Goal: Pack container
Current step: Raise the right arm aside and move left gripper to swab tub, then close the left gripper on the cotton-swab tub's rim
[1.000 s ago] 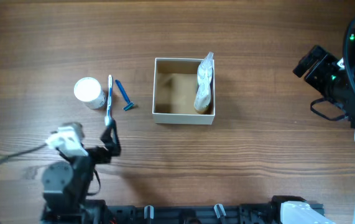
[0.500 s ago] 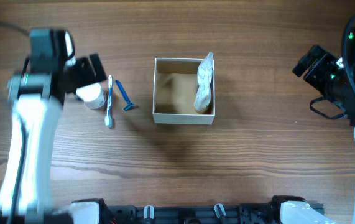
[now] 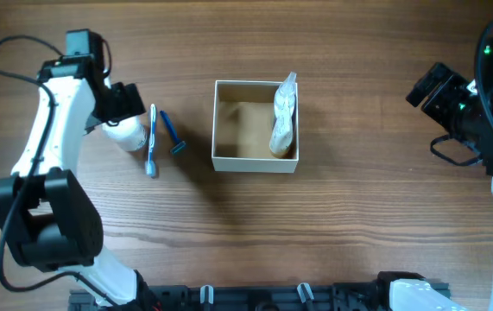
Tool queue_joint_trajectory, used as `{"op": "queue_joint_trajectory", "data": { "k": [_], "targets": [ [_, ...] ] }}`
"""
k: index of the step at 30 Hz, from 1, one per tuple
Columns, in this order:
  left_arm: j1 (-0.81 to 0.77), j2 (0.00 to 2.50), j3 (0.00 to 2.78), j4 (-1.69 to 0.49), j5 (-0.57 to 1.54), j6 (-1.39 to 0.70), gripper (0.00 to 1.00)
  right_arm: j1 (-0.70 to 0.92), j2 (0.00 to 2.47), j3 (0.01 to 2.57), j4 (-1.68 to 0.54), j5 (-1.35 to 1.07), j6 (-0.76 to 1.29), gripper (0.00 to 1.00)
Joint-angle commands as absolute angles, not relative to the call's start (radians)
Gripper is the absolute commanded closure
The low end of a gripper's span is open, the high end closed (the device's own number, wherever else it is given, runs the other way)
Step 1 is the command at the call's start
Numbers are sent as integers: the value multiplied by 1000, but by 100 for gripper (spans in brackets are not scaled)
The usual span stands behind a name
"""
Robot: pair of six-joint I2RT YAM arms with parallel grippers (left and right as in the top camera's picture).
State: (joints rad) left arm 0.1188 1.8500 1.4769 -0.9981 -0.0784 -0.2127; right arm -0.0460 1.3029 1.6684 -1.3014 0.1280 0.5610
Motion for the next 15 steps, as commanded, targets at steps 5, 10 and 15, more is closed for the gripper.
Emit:
{"op": "queue_joint_trajectory", "data": {
  "k": [5, 10, 15],
  "targets": [
    [160, 1914, 1500, -969, 28, -155, 0, -50, 1308, 1676, -1300, 134, 576, 0],
    [159, 1925, 1500, -956, 29, -156, 0, -50, 1308, 1676, -1300, 134, 577, 0],
    [159, 1925, 1500, -961, 30, -156, 0, -50, 1308, 1676, -1300, 134, 577, 0]
  ]
}}
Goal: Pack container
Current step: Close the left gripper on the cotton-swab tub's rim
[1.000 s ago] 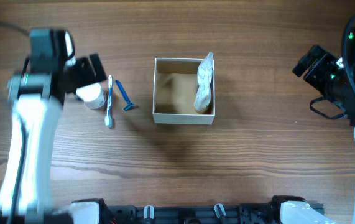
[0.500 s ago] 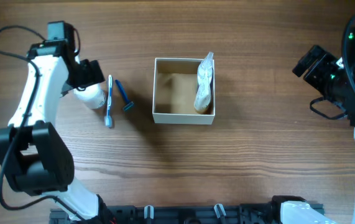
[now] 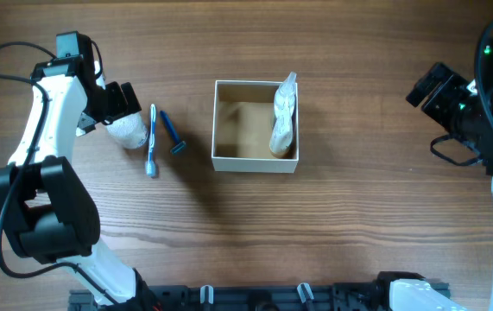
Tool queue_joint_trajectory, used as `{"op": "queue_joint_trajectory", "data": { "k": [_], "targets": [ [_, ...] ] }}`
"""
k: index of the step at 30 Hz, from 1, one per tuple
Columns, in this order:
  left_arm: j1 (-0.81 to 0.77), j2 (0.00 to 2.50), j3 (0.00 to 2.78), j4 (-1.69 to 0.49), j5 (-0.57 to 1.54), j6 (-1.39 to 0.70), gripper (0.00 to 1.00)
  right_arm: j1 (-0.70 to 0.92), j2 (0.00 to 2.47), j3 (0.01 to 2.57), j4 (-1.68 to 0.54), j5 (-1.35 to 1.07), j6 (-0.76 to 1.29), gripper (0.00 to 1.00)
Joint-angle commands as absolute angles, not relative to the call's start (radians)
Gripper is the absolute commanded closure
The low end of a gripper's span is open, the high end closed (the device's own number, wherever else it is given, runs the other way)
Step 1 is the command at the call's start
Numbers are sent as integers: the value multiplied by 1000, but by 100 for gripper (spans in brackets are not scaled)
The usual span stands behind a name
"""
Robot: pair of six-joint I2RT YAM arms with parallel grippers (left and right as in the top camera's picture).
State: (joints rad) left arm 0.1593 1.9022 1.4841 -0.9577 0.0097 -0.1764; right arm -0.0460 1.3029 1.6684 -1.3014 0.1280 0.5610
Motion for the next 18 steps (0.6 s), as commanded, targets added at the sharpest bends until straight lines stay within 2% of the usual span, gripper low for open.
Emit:
{"op": "queue_joint_trajectory", "data": {
  "k": [1, 18],
  "targets": [
    [159, 1925, 1500, -963, 30, -156, 0, -50, 1308, 1676, -1300, 134, 577, 0],
    [159, 1924, 1500, -949, 75, -107, 0, -50, 1313, 1676, -1299, 134, 577, 0]
  ]
}}
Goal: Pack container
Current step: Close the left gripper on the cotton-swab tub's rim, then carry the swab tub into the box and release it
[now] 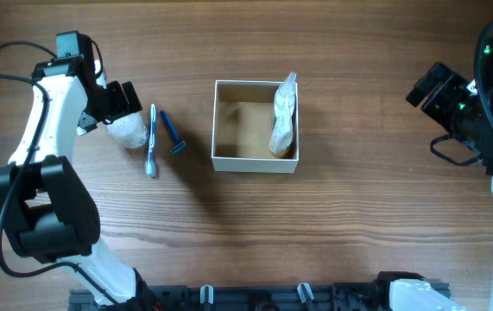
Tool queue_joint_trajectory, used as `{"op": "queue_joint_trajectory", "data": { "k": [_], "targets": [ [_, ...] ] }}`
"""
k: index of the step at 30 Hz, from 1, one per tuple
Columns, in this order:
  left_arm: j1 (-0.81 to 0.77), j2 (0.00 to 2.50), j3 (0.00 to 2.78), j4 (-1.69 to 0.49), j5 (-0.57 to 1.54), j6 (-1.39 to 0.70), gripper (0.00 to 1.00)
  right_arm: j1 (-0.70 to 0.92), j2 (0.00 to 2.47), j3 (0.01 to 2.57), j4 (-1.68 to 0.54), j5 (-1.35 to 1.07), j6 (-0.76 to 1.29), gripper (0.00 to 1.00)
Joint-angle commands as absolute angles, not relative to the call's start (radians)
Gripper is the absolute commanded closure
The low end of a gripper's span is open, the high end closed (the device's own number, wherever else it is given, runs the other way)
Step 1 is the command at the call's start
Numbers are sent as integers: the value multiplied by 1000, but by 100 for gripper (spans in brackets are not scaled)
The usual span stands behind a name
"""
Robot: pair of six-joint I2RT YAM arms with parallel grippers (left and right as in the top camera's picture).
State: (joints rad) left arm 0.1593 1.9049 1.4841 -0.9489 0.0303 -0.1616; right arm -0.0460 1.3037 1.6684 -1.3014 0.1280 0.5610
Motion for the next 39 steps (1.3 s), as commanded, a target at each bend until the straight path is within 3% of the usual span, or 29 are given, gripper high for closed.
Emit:
{"op": "queue_joint_trajectory", "data": {
  "k": [1, 31, 39],
  "targets": [
    [159, 1924, 1500, -949, 75, -108, 0, -50, 1314, 1676, -1299, 134, 576, 0],
    [159, 1987, 1496, -994, 74, -108, 1, -50, 1320, 1676, -1299, 134, 577, 0],
    [159, 1969, 1499, -997, 74, -108, 11, -50, 1320, 1676, -1299, 134, 577, 0]
  ]
}}
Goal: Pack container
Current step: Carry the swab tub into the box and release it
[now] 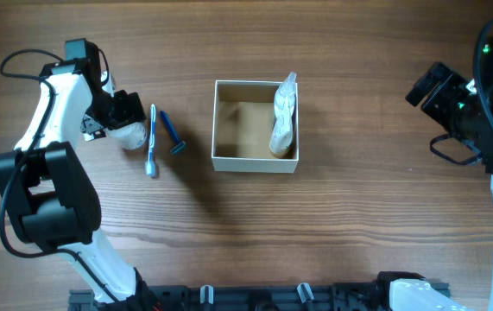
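An open white cardboard box [224, 130] stands mid-table, with a whitish pouch [283, 117] leaning upright against its right inner wall. Left of the box lie a blue razor [173, 135], a pale toothbrush [151, 142] and a white rounded object [134, 135]. My left gripper [123, 112] points down right over the upper left of the white object, apparently touching it; how its jaws stand is hidden from above. At the far right edge my right gripper [433, 86] is held away from everything, and its jaws cannot be made out.
The bare wooden table [255, 233] stretches in front of and to the right of the box. A black cable loops off the left arm near the back left. The arm bases and a rail sit along the front edge.
My left gripper has shifted a little right and toward the white object and now sits tight over it. The object, toothbrush, razor, box and right arm are where they were.
My left gripper first hovered just behind the white object. It then stood slightly farther left and stayed there. Now it is down over the object. The objects on the table and the right arm have not moved.
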Tool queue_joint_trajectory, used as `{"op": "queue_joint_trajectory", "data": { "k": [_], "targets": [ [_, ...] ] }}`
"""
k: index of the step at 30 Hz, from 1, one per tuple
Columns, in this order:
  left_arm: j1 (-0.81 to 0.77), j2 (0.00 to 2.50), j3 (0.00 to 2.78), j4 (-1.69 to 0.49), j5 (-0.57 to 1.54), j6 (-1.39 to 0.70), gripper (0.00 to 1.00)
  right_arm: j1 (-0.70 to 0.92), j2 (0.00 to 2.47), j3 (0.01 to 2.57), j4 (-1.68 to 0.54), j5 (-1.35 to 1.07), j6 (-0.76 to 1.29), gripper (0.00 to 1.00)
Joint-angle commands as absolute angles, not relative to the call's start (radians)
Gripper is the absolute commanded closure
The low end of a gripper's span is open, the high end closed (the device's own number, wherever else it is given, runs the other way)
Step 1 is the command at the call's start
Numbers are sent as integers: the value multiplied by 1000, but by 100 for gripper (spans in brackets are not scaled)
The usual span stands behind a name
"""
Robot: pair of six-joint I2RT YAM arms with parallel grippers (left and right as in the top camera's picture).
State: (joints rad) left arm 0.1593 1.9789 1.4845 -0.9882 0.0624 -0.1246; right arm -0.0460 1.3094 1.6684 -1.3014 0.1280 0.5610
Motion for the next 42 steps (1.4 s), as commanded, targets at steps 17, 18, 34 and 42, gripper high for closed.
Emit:
{"op": "queue_joint_trajectory", "data": {
  "k": [17, 18, 34, 42],
  "targets": [
    [-74, 1608, 1614, -1073, 190, -116, 25, -50, 1320, 1676, -1299, 134, 577, 0],
    [-113, 1591, 1614, -1063, 190, -116, 25, -50, 1320, 1676, -1299, 134, 577, 0],
    [-509, 1800, 1614, -894, 43, -168, 23, -50, 1320, 1676, -1299, 134, 577, 0],
    [-509, 1985, 1614, -828, 98, -195, 21, -50, 1320, 1676, -1299, 134, 577, 0]
  ]
}}
